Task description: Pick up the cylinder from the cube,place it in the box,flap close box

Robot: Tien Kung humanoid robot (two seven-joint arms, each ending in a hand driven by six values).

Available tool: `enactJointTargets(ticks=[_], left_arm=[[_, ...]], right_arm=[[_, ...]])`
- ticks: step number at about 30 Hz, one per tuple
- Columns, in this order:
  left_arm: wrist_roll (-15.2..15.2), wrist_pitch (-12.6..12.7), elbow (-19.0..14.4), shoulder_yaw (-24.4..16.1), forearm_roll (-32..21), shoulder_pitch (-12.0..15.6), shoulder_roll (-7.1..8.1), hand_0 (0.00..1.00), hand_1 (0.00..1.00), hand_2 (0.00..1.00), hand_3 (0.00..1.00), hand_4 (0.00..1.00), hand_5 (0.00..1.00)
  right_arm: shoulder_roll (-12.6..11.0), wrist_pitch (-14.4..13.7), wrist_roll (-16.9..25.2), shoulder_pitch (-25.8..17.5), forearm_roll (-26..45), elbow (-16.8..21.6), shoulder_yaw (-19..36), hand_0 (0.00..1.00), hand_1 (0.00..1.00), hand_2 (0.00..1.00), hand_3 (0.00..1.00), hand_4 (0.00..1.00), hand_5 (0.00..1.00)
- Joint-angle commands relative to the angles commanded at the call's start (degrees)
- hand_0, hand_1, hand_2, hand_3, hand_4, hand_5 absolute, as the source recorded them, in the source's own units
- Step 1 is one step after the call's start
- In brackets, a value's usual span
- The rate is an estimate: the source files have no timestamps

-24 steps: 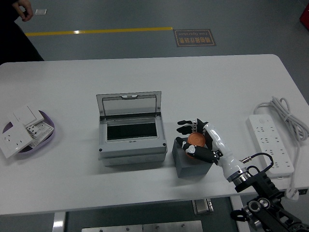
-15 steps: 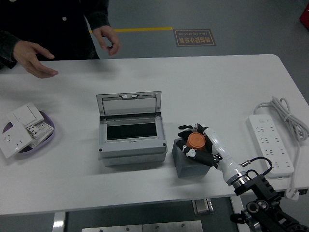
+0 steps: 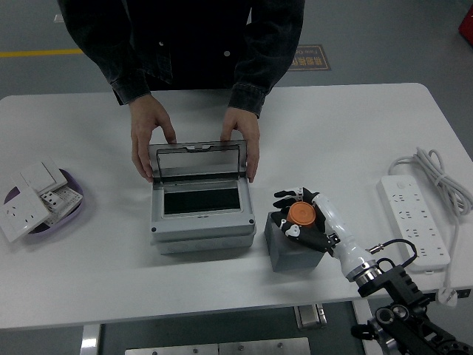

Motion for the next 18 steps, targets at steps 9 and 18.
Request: enactJointTargets(ticks=[9, 18], left_arm=[[-0.1, 0.0, 0.0, 0.0, -0.1, 0.0, 0.06, 0.639, 0.668, 0.594, 0.662, 0.706, 0.289], [0.0, 0.0, 0.0, -0.2, 0.1, 0.0, -0.01, 0.639, 0.669, 0.595, 0.662, 0.705, 0.288]], right_arm=[[-0.2, -1.7, -1.3, 0.3, -2.5, 1.3, -0.8, 0.512, 0.51, 0.529, 0.562, 0.238, 0.002], [-0.7, -3.3, -1.3, 1.8, -4.0, 4.6, -0.9, 0.286, 0.258, 0.319, 0.3, 0.002, 0.002]])
